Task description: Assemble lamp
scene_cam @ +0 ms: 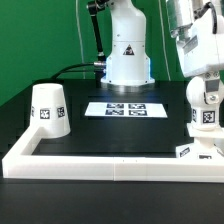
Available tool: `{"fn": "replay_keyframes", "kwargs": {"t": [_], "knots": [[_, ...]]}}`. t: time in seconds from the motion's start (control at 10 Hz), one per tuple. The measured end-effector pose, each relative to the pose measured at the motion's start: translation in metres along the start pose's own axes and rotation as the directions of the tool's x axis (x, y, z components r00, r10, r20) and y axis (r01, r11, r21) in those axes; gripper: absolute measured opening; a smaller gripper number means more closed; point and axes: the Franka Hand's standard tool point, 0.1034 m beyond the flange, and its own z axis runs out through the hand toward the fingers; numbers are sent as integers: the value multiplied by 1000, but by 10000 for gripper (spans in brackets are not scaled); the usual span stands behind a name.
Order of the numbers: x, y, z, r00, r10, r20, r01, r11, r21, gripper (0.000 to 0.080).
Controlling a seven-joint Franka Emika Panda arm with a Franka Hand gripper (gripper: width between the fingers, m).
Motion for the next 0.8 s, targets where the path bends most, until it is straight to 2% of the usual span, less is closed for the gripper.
{"fn": "replay_keyframes", "kwargs": {"t": [0.1,0.3,0.4,0.6,0.8], "knots": [[0,0,0,1000,25,1,-25,1000,0,580],[-2,1,0,1000,27,2,-27,1000,0,680],[-2,1,0,1000,-9,2,9,1000,0,680],[0,0,0,994,-107,4,107,994,-3,696],[-3,2,0,944,-331,16,331,943,-30,699]]}}
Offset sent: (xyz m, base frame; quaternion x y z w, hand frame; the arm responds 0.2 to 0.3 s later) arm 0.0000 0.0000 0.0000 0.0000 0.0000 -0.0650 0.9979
